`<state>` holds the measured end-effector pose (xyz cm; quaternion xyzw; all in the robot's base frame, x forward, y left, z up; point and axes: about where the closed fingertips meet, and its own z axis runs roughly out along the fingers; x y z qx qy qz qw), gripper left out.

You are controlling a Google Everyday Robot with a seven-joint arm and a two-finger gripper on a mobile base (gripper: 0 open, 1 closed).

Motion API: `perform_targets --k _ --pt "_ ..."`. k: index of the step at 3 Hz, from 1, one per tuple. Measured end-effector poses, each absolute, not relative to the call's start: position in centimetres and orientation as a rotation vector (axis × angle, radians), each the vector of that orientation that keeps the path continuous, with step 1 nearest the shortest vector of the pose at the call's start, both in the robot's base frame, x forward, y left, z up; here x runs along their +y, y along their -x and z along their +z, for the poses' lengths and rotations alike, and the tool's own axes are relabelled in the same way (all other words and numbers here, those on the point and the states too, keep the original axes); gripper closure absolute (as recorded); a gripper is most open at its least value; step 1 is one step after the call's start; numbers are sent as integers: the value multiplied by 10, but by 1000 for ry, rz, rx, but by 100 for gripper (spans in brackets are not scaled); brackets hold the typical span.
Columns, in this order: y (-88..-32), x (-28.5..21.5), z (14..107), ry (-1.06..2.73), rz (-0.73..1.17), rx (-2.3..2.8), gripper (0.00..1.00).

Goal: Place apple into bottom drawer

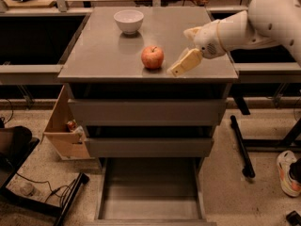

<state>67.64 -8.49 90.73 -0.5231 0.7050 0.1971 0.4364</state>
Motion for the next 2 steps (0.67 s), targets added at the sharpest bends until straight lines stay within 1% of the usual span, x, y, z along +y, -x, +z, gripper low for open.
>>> perform_targets --k 1,2 --pt "-697 -54 893 1331 538 1738 0" --pt "-717 -37 880 1314 585 1728 0"
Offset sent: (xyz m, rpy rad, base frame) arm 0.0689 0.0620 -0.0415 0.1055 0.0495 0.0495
